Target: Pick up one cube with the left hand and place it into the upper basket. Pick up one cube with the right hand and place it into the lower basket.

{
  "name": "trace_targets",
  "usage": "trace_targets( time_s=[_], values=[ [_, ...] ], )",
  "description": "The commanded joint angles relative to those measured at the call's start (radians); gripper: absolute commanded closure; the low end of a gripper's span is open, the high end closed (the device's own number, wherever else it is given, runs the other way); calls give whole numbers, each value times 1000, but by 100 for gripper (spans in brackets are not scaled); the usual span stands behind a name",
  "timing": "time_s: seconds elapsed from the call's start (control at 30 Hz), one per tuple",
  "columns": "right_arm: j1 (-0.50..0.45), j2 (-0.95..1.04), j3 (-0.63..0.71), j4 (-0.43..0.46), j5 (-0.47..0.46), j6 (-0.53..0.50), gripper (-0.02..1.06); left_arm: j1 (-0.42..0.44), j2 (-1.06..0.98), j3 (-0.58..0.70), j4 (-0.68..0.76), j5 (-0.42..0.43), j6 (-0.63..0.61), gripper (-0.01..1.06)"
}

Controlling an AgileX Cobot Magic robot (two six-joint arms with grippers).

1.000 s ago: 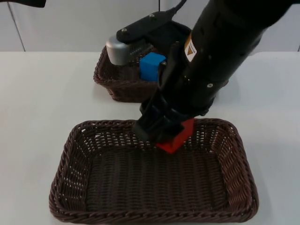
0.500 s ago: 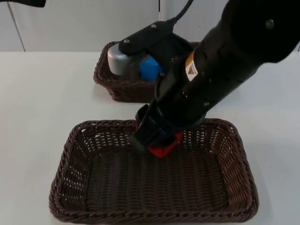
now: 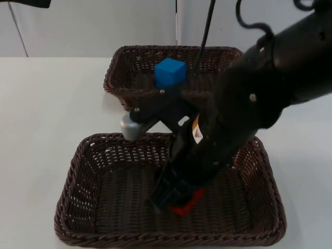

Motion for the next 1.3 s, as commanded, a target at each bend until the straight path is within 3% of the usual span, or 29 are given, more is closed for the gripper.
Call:
trace_targets(
  time_s=[0.0, 0.4, 0.5, 0.7, 0.77, 0.87, 1.0, 1.27],
  values=[
    [-1, 12, 1, 1, -31, 3, 105, -4, -7, 5, -5, -3, -6, 31],
    [-1, 26, 1, 7, -43, 4, 102, -4, -7, 5, -10, -3, -6, 31],
    [-1, 28, 1, 11, -43, 4, 96, -4, -7, 5, -10, -3, -6, 31],
    [-1, 45, 1, 11, -30, 4, 63, -4, -7, 5, -17, -3, -6, 31],
    [-1, 45, 1, 11, -27, 4, 59, -4, -7, 5, -18, -3, -6, 31],
    [-1, 45, 1, 11, -23, 10, 39, -4, -7, 5, -24, -3, -6, 31],
    [-1, 45, 1, 11, -28, 28, 32, -4, -7, 5, -26, -3, -6, 31],
    [-1, -20, -2, 11, 7, 28, 32, -4, -7, 5, -26, -3, -4, 31]
  ],
)
